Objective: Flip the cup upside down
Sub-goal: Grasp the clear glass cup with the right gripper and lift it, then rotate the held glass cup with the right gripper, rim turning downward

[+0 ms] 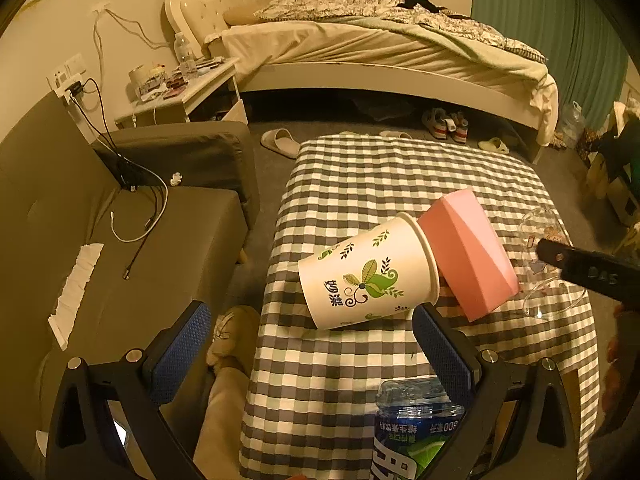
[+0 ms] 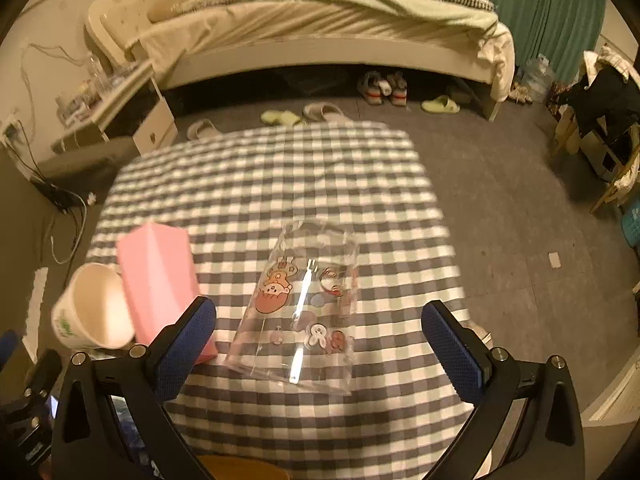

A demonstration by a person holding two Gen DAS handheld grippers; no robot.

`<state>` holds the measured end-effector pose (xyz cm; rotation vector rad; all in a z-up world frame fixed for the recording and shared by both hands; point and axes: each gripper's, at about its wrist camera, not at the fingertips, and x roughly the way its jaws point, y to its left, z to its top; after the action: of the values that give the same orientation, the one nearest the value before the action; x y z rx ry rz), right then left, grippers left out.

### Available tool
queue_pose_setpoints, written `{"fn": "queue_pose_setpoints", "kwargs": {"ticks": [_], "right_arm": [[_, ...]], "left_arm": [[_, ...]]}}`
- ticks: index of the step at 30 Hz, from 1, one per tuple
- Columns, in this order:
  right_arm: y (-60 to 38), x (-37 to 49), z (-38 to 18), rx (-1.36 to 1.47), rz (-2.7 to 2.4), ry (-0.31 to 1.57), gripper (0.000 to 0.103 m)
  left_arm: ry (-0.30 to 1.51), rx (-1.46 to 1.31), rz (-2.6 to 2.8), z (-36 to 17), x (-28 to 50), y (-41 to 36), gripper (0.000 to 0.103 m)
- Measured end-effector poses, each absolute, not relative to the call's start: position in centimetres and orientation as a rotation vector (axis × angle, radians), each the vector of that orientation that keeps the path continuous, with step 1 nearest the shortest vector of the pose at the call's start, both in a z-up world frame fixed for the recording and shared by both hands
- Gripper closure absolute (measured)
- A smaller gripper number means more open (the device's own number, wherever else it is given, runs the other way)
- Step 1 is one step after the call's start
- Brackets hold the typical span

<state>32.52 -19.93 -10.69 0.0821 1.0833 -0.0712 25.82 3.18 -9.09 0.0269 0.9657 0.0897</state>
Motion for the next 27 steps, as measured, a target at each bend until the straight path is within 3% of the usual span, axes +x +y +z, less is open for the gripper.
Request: {"fn": "queue_pose_setpoints", "kwargs": {"ticks": [3, 6, 8, 13, 27], "right_arm": [[-20.0, 33.0, -12.1, 0.092, -0.072, 1.12, 0.003], [-20.2, 33.0, -13.4, 0.123, -0.049, 1.161, 0.013], [-20.4, 32.9, -13.9, 0.163, -0.017, 1.188, 0.033], [-20.5, 31.0, -12.5, 0.179, 0.021, 1.174, 0.035], [-19.0, 14.8, 0.3, 0.075, 0.099, 0.982, 0.036]], "left_arm": [[0.973, 0.029, 0.086, -9.3, 25.8, 3.3, 0.0], [0.98, 0.028, 0.086, -9.3, 25.7, 3.4, 0.0], [0.983, 0.031, 0.089, -9.2, 25.4, 3.4, 0.0], [0.963, 0.036, 0.089, -7.2, 23.7, 3.3, 0.0], [0.793, -0.042, 0.036, 1.6, 12.1, 3.4, 0.0]]}}
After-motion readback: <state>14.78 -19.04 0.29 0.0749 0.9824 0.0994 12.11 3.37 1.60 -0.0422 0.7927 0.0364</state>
